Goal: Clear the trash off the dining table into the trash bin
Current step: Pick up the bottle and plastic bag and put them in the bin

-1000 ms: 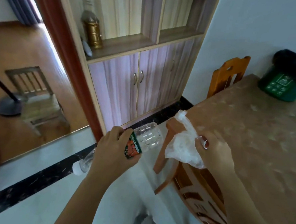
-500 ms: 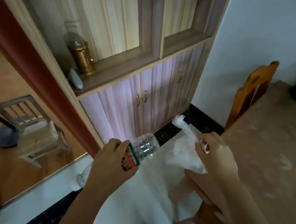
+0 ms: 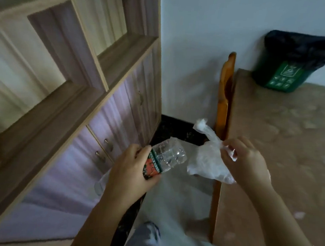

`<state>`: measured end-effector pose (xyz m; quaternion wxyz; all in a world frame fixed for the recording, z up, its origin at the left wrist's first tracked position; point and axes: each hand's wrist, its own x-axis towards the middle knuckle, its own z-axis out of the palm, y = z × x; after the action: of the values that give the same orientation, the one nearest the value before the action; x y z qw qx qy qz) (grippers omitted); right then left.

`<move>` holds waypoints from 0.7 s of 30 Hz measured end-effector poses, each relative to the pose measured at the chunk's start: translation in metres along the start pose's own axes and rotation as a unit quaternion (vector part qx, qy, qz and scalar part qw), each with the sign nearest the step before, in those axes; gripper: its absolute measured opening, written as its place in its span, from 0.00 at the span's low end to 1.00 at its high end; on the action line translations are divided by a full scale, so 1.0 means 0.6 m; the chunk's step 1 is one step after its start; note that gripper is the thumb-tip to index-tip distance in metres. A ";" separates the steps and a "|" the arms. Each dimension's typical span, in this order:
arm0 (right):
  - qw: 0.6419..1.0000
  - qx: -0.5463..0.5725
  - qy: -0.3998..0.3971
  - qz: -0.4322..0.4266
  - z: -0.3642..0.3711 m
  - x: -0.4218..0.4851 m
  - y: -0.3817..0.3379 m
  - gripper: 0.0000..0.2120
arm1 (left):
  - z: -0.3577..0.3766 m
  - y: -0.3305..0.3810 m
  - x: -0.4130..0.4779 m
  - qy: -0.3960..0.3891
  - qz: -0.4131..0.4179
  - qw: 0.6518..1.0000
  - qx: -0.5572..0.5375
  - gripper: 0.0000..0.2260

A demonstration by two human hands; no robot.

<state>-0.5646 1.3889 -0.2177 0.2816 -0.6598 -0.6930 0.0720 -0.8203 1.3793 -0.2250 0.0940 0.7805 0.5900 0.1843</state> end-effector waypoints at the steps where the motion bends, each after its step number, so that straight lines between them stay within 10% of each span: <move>1: 0.999 -0.010 0.020 0.040 0.006 0.021 -0.003 0.06 | -0.003 -0.016 0.037 0.000 0.016 1.000 -0.004 0.30; 21: 0.944 -0.058 0.223 0.235 0.024 0.348 0.136 0.03 | 0.089 0.016 0.624 -0.047 0.288 0.952 -0.097 0.28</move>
<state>-0.4943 1.6016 -0.2064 0.3653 -0.8184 -0.4403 -0.0535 -0.7024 1.7380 -0.2042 0.1396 0.9120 0.3149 0.2227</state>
